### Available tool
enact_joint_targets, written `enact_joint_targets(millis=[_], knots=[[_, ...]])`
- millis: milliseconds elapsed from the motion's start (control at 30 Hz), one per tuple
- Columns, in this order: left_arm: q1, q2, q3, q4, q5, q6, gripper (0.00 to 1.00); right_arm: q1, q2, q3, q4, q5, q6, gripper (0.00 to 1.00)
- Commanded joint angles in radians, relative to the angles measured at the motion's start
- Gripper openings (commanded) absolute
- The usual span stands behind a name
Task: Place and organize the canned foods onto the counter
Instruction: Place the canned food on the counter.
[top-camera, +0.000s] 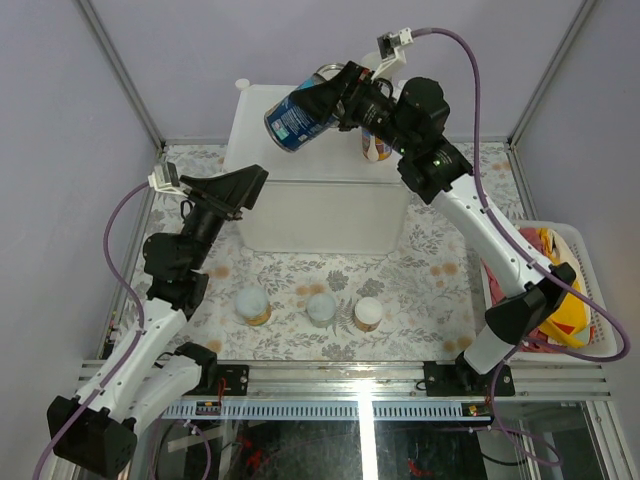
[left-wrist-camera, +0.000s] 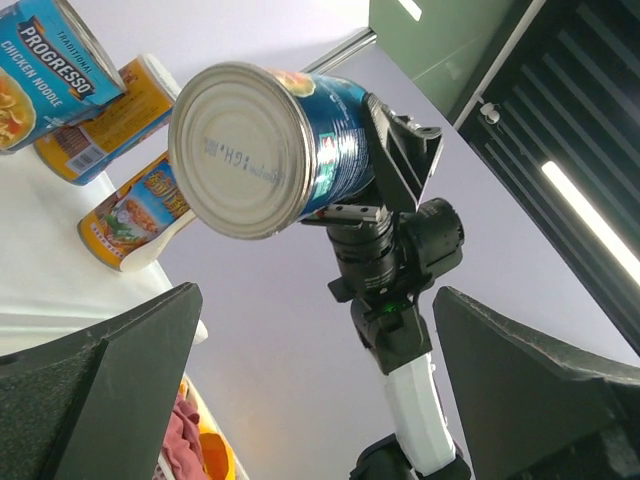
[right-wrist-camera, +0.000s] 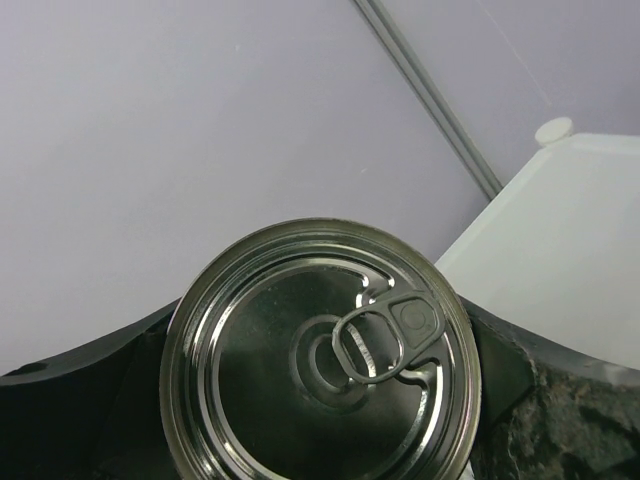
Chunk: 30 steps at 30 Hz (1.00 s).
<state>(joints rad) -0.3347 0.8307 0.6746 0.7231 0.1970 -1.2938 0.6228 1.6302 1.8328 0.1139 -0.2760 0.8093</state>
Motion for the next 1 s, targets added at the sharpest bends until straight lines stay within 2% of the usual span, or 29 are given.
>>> enact_joint_targets(millis=[0, 400, 667, 967], knots=[[0.003, -0.024, 0.016, -0.034, -0.014, 0.041, 1.0, 0.005, 0.002, 0.189, 0.084, -0.01, -0.113, 0.0], [0.003, -0.035, 0.036, -0.115, 0.014, 0.089, 1.0, 0.06, 0.169, 0.517, -0.246, 0.051, -0.435, 0.0], [0.003, -0.057, 0.044, -0.172, 0.031, 0.12, 1.0, 0.141, 0.223, 0.585, -0.359, 0.201, -0.627, 0.0], [0.004, -0.09, 0.073, -0.255, 0.04, 0.178, 1.0, 0.194, 0.27, 0.648, -0.433, 0.357, -0.752, 0.0]])
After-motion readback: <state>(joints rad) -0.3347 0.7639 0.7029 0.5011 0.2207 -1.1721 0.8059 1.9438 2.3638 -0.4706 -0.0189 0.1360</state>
